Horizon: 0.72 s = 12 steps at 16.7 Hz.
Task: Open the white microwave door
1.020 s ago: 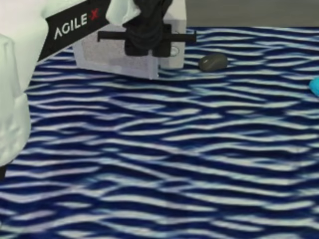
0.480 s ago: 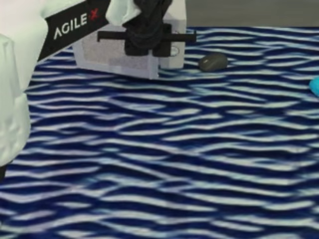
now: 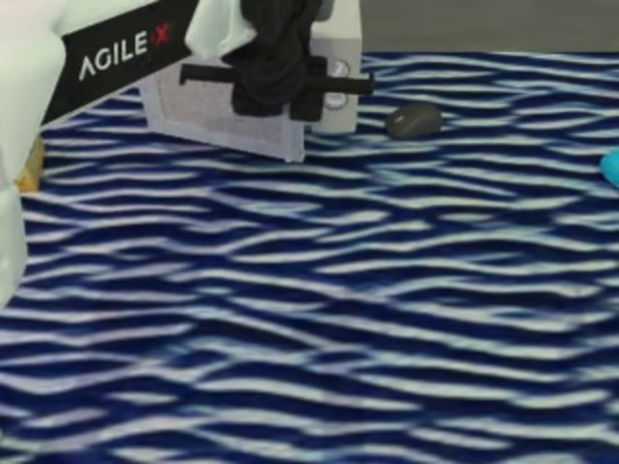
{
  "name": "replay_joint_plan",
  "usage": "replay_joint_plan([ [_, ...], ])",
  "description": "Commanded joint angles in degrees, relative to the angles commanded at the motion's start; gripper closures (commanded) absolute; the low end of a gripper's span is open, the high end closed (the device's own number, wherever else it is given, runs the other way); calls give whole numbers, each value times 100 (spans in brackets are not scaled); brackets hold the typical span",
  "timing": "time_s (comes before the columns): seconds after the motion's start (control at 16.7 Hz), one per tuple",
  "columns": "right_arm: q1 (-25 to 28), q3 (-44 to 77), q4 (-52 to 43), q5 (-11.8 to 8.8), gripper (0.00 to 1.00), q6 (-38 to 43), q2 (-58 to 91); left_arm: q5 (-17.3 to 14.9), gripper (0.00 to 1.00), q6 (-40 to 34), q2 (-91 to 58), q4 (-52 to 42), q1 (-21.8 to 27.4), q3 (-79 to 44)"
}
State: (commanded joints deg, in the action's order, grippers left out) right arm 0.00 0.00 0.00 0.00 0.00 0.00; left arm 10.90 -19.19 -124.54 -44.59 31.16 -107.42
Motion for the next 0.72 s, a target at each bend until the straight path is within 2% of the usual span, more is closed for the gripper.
replay_joint_plan([
  [0.18, 0, 0, 0, 0, 0, 0, 0, -91, 100, 166, 160, 136, -28, 236],
  [0.72, 0, 0, 0, 0, 0, 0, 0, -91, 100, 166, 160, 136, -28, 236],
])
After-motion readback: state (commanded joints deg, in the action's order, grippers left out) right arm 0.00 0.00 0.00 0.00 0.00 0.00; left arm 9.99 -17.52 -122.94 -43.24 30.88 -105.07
